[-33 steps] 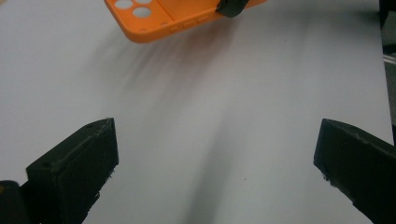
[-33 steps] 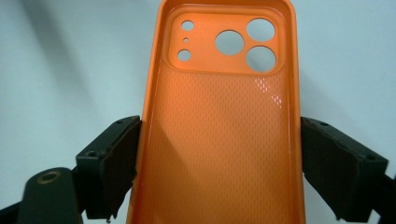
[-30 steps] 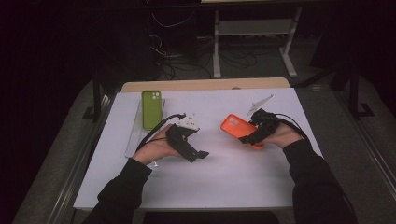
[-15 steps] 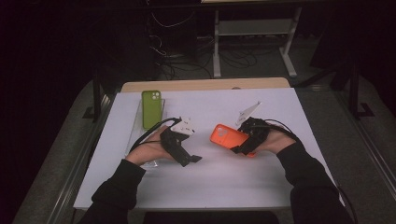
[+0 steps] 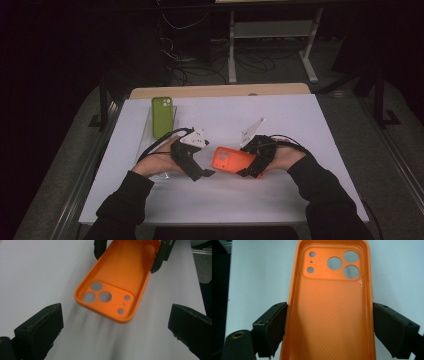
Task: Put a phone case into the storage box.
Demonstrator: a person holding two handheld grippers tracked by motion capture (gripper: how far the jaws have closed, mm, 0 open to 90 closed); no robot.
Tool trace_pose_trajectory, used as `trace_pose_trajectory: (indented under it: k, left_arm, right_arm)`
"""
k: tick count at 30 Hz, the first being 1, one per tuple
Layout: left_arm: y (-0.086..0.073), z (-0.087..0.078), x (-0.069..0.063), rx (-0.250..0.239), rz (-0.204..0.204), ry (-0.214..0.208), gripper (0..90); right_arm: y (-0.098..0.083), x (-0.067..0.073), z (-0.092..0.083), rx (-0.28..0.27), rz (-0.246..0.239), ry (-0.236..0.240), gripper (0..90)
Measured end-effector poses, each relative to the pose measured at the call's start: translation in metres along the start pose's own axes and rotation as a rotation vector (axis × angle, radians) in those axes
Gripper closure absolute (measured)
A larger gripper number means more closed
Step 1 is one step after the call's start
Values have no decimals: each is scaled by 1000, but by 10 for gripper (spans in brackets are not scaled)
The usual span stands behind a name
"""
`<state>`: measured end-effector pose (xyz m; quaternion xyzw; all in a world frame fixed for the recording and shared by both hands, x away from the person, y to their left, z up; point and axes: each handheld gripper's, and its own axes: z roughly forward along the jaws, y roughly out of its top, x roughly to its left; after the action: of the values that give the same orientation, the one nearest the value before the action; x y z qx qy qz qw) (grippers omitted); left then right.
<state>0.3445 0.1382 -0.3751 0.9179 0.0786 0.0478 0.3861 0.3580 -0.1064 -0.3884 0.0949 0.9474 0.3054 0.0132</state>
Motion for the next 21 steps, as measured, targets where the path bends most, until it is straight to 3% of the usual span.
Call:
trace_pose_trajectory:
  k: [7,13,16,18,21]
  left_arm:
    - [3,4,-8,12,49,-41,0]
    - [4,14,-8,53,103,-68,0]
    - [5,19,-11,78,104,-65,59]
    - [5,22,-12,84,94,-66,57]
    - [5,25,-13,105,112,-75,52]
  right_arm:
    - [12,12,6,5,-63,11,146]
    - [16,17,10,3,-89,36,145]
    - [17,19,10,2,-99,38,145]
    - [18,20,10,4,-100,41,145]
    - [19,22,10,-4,-108,50,145]
